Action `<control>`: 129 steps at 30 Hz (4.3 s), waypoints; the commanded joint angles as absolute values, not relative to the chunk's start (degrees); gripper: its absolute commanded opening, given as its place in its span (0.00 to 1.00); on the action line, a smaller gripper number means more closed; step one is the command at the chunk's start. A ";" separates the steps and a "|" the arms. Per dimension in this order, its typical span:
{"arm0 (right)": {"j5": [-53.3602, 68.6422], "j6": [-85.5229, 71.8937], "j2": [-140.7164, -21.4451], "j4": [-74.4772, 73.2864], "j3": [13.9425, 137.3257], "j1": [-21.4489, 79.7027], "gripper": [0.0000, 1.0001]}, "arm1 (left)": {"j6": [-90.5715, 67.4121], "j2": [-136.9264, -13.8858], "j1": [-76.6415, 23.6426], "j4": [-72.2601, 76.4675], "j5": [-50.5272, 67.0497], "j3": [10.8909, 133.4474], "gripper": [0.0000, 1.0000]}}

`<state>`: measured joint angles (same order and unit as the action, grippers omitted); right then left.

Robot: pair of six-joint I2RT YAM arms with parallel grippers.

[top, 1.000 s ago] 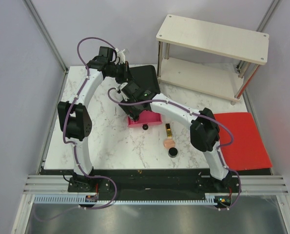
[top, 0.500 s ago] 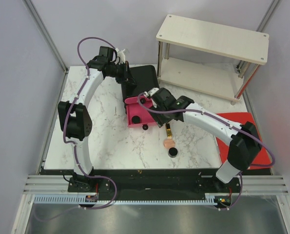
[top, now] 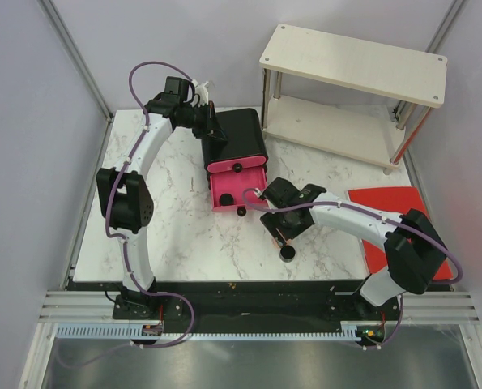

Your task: Organize the makeup

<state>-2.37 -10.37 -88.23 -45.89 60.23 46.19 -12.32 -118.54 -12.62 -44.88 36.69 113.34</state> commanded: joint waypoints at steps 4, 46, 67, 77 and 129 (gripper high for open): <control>-0.18 -10.46 -90.79 -46.40 61.52 46.49 0.73 | -6.59 -126.39 -12.66 -58.18 24.70 108.28 0.09; 0.35 -17.76 -95.10 -46.85 58.18 49.13 0.09 | -6.06 -127.62 -12.57 -58.27 25.58 108.02 0.09; -2.55 -2.82 -92.88 -43.59 81.46 48.34 0.04 | -6.94 -127.27 -12.57 -58.27 25.05 108.54 0.09; -2.02 -4.82 -107.74 -41.84 95.01 42.72 0.06 | -7.03 -126.83 -12.57 -58.45 25.05 108.54 0.09; 11.25 -10.46 -94.65 -39.20 60.30 41.40 0.47 | -6.15 -128.76 -12.22 -59.50 26.54 110.30 0.09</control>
